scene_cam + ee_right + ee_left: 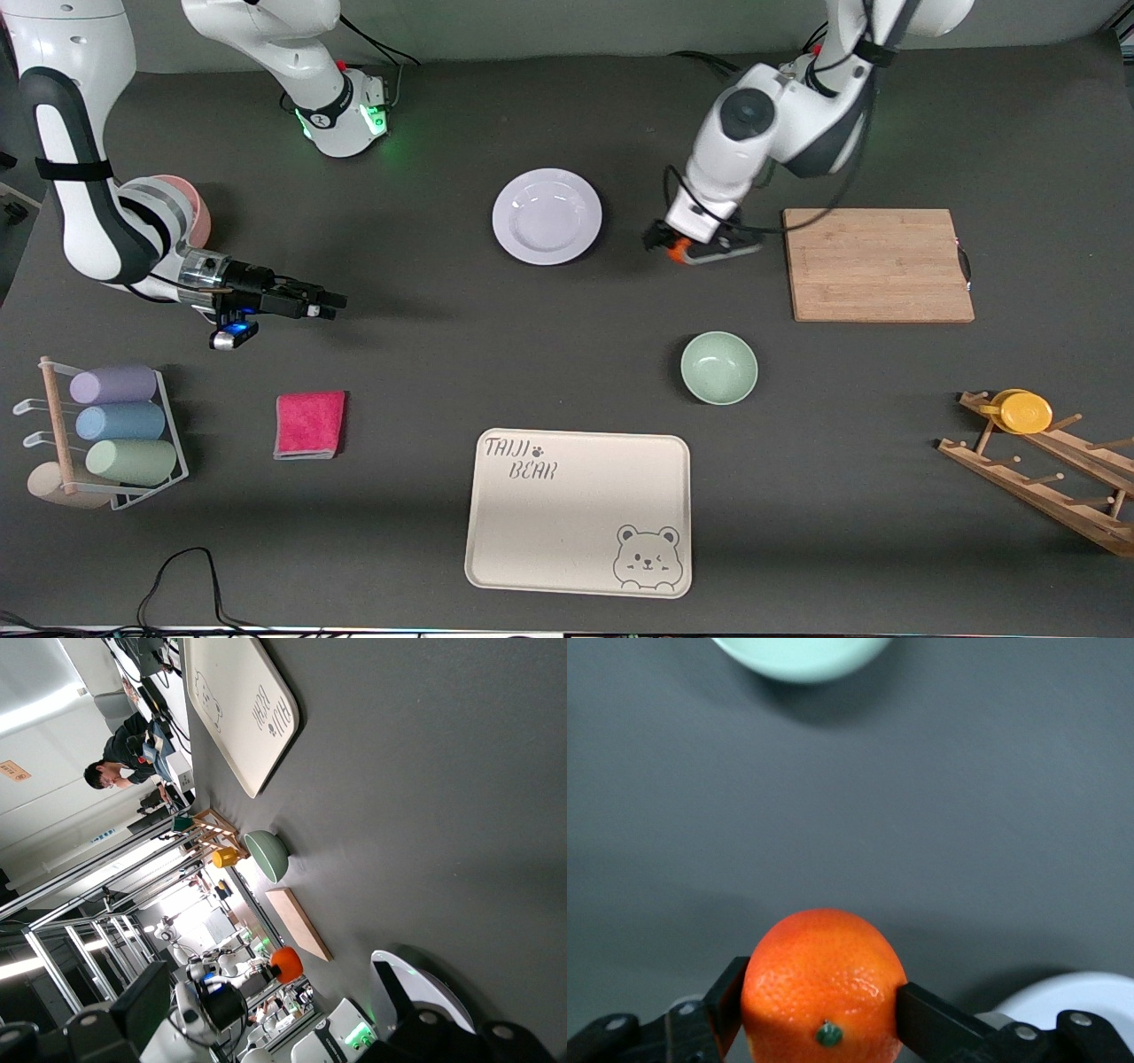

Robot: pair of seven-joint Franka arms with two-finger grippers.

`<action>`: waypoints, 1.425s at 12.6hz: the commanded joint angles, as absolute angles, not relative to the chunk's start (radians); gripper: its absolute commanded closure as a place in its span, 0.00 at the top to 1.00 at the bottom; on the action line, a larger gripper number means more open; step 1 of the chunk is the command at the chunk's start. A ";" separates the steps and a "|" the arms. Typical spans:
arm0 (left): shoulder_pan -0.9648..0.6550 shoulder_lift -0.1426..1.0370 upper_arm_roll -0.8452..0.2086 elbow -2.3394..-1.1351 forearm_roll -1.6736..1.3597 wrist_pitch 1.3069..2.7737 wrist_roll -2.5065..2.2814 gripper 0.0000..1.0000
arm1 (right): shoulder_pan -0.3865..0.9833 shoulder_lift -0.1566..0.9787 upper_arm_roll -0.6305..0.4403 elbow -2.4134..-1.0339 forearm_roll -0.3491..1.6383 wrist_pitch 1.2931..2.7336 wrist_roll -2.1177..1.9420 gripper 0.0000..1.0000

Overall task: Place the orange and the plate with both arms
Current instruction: 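Carry the orange over the white plate while the right gripper approaches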

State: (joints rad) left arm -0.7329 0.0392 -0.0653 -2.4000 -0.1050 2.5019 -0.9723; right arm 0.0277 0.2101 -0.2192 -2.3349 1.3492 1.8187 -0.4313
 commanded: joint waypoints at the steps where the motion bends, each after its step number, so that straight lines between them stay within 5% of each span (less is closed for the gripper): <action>1: -0.897 0.110 -0.041 -2.295 -0.112 2.477 -1.160 0.11 | 0.066 0.187 -0.225 -2.379 1.354 1.867 -0.492 1.00; 7: -1.115 0.421 -0.041 -1.981 -0.098 2.467 -1.397 0.11 | 0.147 0.187 -0.222 -2.511 1.514 1.971 -0.652 1.00; 12: -1.118 0.567 -0.040 -1.875 -0.060 2.476 -1.401 0.14 | 0.283 0.180 -0.224 -2.586 1.770 2.138 -0.773 1.00; 13: -1.118 0.568 -0.040 -1.875 -0.060 2.470 -1.401 0.28 | 0.329 0.179 -0.224 -2.589 1.828 2.169 -0.785 1.00; 14: -1.118 0.568 -0.040 -1.875 -0.060 2.468 -1.401 0.88 | 0.366 0.179 -0.225 -2.591 1.886 2.198 -0.813 1.00; 15: -1.118 0.558 -0.038 -1.873 -0.060 2.464 -1.401 1.00 | 0.397 0.179 -0.224 -2.595 1.938 2.232 -0.839 1.00; 18: -1.068 0.409 -0.032 -1.881 -0.055 2.289 -1.371 1.00 | 0.469 0.161 -0.224 -2.600 2.028 2.319 -0.870 1.00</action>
State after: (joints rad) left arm -1.1002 0.5327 -0.0418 -1.8702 -0.0772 2.4092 -1.3768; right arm 0.4319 0.2084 -0.2166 -2.5752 1.9667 2.2668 -0.8288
